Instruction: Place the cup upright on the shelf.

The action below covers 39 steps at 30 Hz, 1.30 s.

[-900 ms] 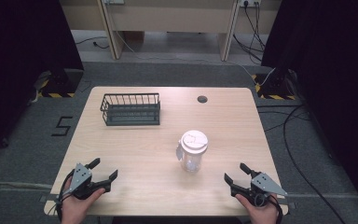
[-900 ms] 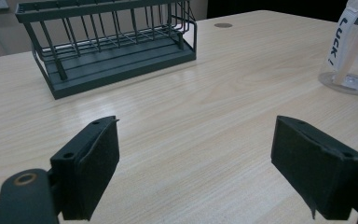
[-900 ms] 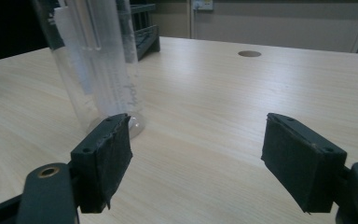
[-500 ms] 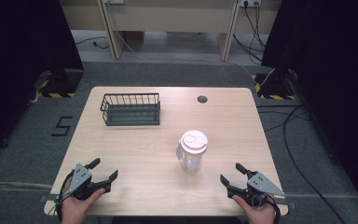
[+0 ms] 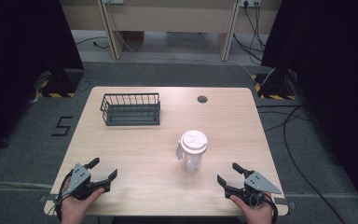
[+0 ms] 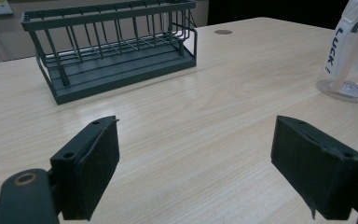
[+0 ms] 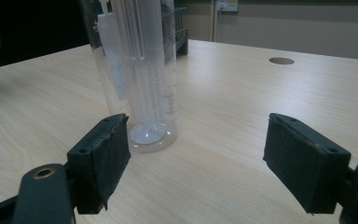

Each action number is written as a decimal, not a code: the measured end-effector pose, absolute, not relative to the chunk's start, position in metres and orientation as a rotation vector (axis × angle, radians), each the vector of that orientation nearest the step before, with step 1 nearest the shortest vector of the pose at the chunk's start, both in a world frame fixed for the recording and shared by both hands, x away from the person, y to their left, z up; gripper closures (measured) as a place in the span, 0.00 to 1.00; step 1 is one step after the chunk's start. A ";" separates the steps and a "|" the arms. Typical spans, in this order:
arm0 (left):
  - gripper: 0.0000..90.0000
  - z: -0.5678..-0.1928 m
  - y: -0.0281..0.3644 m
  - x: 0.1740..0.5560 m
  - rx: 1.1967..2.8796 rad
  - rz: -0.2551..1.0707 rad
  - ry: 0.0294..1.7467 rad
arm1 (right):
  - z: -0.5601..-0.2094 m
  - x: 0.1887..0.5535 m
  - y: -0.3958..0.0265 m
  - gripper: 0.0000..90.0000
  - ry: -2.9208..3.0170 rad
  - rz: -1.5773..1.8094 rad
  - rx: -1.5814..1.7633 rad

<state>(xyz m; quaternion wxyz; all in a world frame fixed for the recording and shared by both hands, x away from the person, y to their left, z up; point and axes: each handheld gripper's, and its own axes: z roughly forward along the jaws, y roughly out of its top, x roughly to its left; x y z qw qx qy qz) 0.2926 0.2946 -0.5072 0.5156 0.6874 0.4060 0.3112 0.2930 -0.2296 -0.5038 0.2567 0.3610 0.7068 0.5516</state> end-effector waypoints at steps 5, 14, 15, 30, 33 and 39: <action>0.16 -0.507 0.292 0.293 1.657 0.745 0.968 | -0.502 0.298 -0.222 0.23 1.942 1.507 0.960; 0.16 -0.505 0.287 0.295 1.647 0.724 0.952 | -0.502 0.302 -0.212 0.23 1.969 1.507 0.936; 0.16 -0.505 0.284 0.296 1.647 0.710 0.941 | -0.503 0.302 -0.214 0.22 1.967 1.503 0.942; 0.23 -0.496 0.201 0.321 1.711 0.487 0.675 | -0.505 0.303 -0.232 0.22 1.905 1.488 1.006; 0.23 -0.493 0.177 0.321 1.718 0.434 0.609 | -0.506 0.304 -0.234 0.22 1.906 1.480 1.018; 0.23 -0.492 0.147 0.321 1.755 0.393 0.532 | -0.506 0.304 -0.234 0.22 1.902 1.478 1.022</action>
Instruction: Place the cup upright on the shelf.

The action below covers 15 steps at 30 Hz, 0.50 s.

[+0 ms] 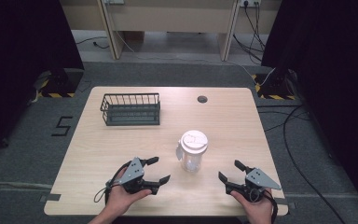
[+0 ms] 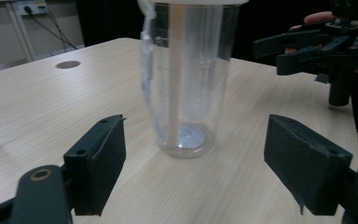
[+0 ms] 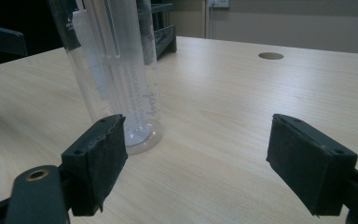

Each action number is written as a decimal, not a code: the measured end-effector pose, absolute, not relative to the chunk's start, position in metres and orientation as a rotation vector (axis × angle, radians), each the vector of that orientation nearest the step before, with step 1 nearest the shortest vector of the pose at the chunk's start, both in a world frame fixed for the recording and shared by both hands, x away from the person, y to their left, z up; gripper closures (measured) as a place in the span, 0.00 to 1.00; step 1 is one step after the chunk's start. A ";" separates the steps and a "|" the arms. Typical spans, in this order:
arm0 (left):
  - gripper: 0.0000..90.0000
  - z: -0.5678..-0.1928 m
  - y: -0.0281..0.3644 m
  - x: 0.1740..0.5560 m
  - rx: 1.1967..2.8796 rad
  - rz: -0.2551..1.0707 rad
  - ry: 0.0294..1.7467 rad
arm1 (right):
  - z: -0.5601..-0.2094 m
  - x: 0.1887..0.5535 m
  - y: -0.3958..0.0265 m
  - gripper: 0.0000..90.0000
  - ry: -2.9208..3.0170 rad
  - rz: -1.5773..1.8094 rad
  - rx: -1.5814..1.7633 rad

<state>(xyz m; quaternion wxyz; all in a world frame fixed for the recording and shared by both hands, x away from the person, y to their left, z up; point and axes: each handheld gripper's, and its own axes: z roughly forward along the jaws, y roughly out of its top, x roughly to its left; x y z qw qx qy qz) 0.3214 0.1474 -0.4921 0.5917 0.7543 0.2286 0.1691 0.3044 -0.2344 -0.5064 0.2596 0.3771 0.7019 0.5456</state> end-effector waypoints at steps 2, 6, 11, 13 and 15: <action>0.22 -0.492 0.138 0.323 1.763 0.386 0.514 | -0.507 0.305 -0.235 0.22 1.903 1.477 1.025; 0.22 -0.493 0.127 0.326 1.770 0.373 0.505 | -0.507 0.305 -0.235 0.22 1.904 1.472 1.029; 0.20 -0.501 0.110 0.334 1.789 0.370 0.507 | -0.508 0.305 -0.236 0.22 1.902 1.469 1.035; 0.20 -0.502 0.108 0.336 1.791 0.371 0.514 | -0.508 0.305 -0.236 0.22 1.901 1.470 1.037; 0.18 -0.505 0.104 0.341 1.797 0.371 0.526 | -0.508 0.305 -0.236 0.22 1.901 1.469 1.037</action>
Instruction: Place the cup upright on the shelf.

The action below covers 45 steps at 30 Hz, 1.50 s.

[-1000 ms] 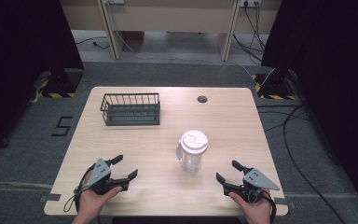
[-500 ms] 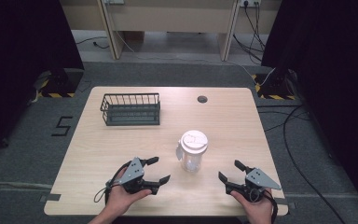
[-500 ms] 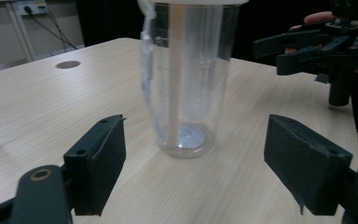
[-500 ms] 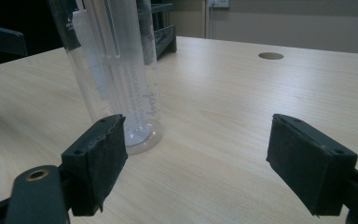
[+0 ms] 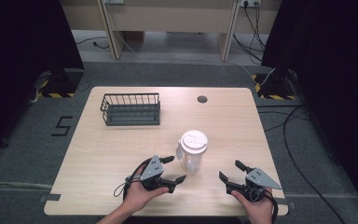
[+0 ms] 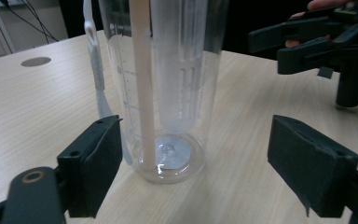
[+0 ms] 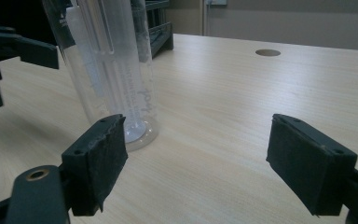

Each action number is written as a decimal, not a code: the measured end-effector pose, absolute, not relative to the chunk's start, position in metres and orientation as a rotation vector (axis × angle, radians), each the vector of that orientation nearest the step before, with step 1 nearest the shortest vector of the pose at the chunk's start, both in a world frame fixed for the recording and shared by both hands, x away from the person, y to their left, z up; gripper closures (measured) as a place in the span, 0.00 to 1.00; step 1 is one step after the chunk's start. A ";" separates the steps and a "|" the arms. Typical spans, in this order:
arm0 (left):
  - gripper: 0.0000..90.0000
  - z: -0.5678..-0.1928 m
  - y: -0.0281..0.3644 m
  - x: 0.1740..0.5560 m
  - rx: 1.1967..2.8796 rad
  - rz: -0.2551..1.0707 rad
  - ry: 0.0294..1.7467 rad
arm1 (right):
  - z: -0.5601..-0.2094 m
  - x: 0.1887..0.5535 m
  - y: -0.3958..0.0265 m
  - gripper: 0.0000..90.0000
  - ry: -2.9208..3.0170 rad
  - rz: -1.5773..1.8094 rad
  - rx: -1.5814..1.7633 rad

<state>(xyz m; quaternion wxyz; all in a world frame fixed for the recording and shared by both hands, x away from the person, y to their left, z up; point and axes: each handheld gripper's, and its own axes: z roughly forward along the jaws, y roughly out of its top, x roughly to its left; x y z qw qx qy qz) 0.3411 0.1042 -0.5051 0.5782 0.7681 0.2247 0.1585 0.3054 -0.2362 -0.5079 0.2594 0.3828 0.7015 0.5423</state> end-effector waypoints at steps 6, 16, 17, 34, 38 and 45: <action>0.17 -0.511 0.092 0.354 1.803 0.370 0.528 | -0.509 0.306 -0.237 0.22 1.901 1.467 1.040; 0.16 -0.518 0.074 0.369 1.796 0.370 0.553 | -0.509 0.307 -0.238 0.22 1.897 1.470 1.047; 0.16 -0.518 0.073 0.369 1.795 0.370 0.557 | -0.510 0.307 -0.238 0.22 1.896 1.468 1.046; 0.16 -0.516 0.056 0.383 1.786 0.384 0.561 | -0.511 0.309 -0.236 0.23 1.906 1.476 1.048; 0.16 -0.517 0.053 0.384 1.789 0.389 0.564 | -0.511 0.308 -0.237 0.23 1.904 1.479 1.047; 0.18 -0.518 0.049 0.386 1.783 0.392 0.575 | -0.511 0.309 -0.238 0.23 1.904 1.476 1.054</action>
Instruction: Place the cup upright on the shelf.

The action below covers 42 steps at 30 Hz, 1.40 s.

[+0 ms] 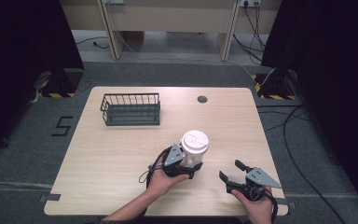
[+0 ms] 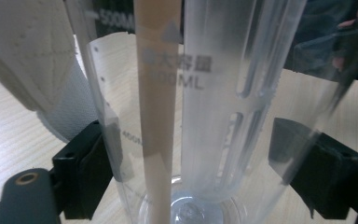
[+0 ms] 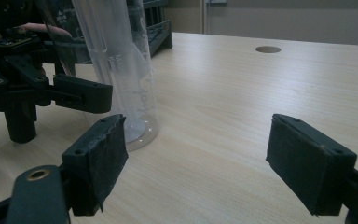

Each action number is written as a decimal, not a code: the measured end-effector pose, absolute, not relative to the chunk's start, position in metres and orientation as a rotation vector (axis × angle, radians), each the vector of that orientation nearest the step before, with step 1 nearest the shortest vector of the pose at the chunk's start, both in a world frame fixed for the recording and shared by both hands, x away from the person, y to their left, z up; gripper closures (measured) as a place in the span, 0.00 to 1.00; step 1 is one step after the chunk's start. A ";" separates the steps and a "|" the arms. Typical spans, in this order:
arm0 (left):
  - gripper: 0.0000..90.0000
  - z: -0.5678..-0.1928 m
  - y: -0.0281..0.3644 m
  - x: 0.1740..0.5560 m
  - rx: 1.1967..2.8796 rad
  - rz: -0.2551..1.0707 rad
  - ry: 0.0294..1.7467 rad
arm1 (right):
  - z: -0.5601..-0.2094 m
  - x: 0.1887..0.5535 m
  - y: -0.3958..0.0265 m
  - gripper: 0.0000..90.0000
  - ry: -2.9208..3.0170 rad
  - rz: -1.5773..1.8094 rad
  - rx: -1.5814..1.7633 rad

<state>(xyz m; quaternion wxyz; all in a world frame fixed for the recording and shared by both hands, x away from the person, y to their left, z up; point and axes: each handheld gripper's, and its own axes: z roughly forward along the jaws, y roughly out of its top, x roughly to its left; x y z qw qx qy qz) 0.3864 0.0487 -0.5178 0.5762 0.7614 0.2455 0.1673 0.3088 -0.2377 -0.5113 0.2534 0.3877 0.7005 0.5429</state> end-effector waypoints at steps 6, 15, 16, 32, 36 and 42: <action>0.20 -0.517 0.049 0.385 1.789 0.402 0.575 | -0.512 0.309 -0.238 0.23 1.905 1.478 1.055; 0.20 -0.512 0.057 0.387 1.803 0.415 0.592 | -0.512 0.309 -0.238 0.23 1.905 1.476 1.059; 0.20 -0.511 0.058 0.387 1.801 0.417 0.596 | -0.512 0.309 -0.238 0.23 1.905 1.477 1.059; 0.20 -0.498 0.073 0.394 1.777 0.452 0.630 | -0.514 0.310 -0.237 0.23 1.910 1.476 1.069; 0.20 -0.496 0.076 0.395 1.778 0.460 0.635 | -0.515 0.310 -0.236 0.23 1.912 1.475 1.069; 0.20 -0.492 0.081 0.397 1.778 0.472 0.640 | -0.515 0.311 -0.237 0.23 1.906 1.470 1.066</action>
